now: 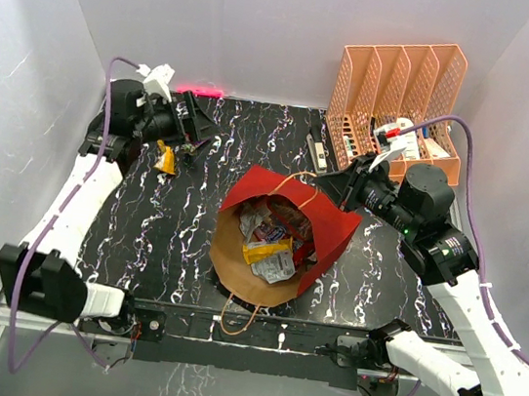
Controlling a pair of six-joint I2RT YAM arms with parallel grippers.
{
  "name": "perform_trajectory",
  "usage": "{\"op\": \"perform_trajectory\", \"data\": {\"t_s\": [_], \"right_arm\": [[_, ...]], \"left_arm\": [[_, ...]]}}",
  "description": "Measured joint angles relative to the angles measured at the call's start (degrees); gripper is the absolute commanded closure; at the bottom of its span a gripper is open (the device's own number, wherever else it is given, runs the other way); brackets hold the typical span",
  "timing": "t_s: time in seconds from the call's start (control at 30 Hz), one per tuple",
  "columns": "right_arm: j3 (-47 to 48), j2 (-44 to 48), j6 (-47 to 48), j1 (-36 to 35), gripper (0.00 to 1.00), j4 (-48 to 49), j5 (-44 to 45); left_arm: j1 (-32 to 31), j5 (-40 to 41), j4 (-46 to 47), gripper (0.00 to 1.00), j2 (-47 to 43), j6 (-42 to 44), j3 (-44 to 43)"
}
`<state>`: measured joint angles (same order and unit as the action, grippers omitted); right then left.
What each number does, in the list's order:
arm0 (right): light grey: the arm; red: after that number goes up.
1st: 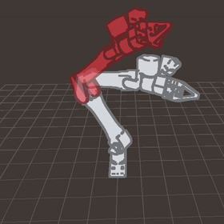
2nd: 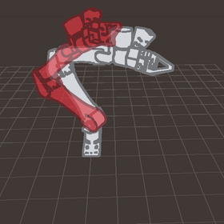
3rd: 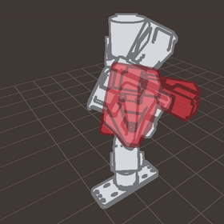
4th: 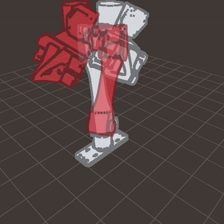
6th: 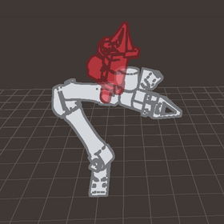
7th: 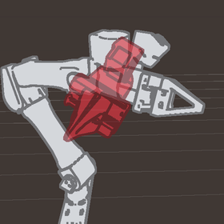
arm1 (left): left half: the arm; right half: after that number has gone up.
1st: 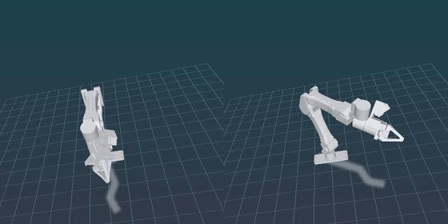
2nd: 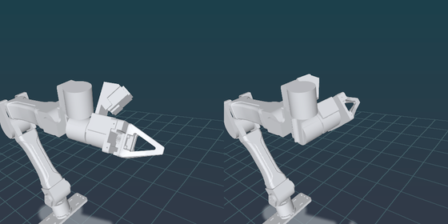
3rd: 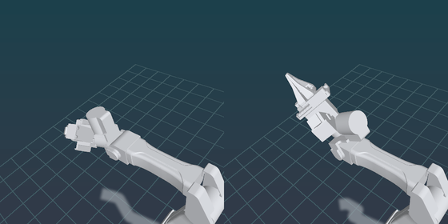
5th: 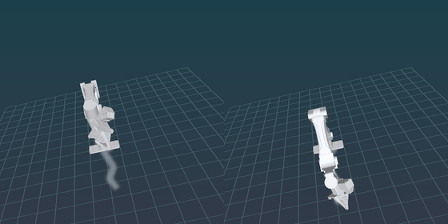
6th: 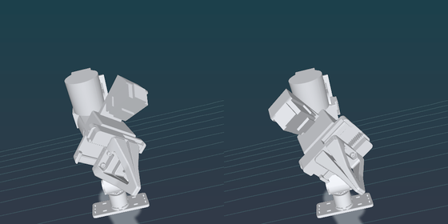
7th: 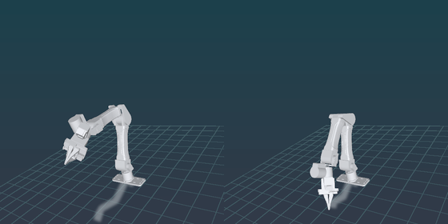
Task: Take the snacks out of the paper bag
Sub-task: Take out the snack from the paper bag.
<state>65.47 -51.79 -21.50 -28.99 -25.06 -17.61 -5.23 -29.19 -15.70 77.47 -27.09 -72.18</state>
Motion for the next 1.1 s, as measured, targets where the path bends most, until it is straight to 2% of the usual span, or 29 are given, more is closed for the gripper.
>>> {"op": "perform_trajectory", "data": {"t_s": [0.07, 0.17, 0.27, 0.37, 0.57, 0.6, 0.77, 0.9, 1.03, 1.1], "right_arm": [[0.0, 0.0, -0.07, 0.0, 0.93, 0.02, -0.57], [0.0, -0.02, -0.13, 0.0, 0.93, 0.09, -1.2], [-0.02, -0.02, -0.33, 0.0, 0.93, 0.33, -1.92], [-0.02, -0.02, -0.63, 0.0, 0.93, 0.81, -2.27], [-0.02, 0.0, -0.9, 0.0, 0.93, 1.18, -2.47], [-0.02, 0.0, -0.92, 0.0, 0.93, 1.2, -2.51], [-0.59, 0.28, -0.94, 0.0, 0.92, 1.62, -2.99], [-1.97, 0.72, -1.01, 0.0, 0.87, 2.49, -3.61], [-2.56, 0.31, -1.22, 0.0, 0.75, 2.82, -5.14], [-2.67, -0.31, -1.51, 0.0, 0.72, 3.48, -6.25]], "left_arm": [[-3.58, -5.14, 5.03, 0.02, -4.0, -3.23, 1.38], [-13.14, -10.01, 12.68, 0.02, -6.45, -7.43, 1.57], [-22.38, -12.2, 17.38, 0.02, -5.9, -9.92, 1.55], [-27.74, -12.2, 18.21, 0.08, -3.78, -10.47, 1.27], [-31.93, -11.43, 17.81, 0.39, 0.59, -11.1, 1.14], [-32.24, -11.02, 17.46, 0.48, 0.7, -11.1, 1.14], [-32.79, -8.66, 16.46, 0.82, 0.55, -11.1, 0.92], [-32.79, -7.61, 16.41, 1.0, 0.55, -11.8, 0.94], [-32.79, -7.21, 16.5, 1.0, 0.55, -12.09, 0.94], [-32.79, -7.08, 16.5, 1.0, 0.55, -12.24, 0.92]]}}
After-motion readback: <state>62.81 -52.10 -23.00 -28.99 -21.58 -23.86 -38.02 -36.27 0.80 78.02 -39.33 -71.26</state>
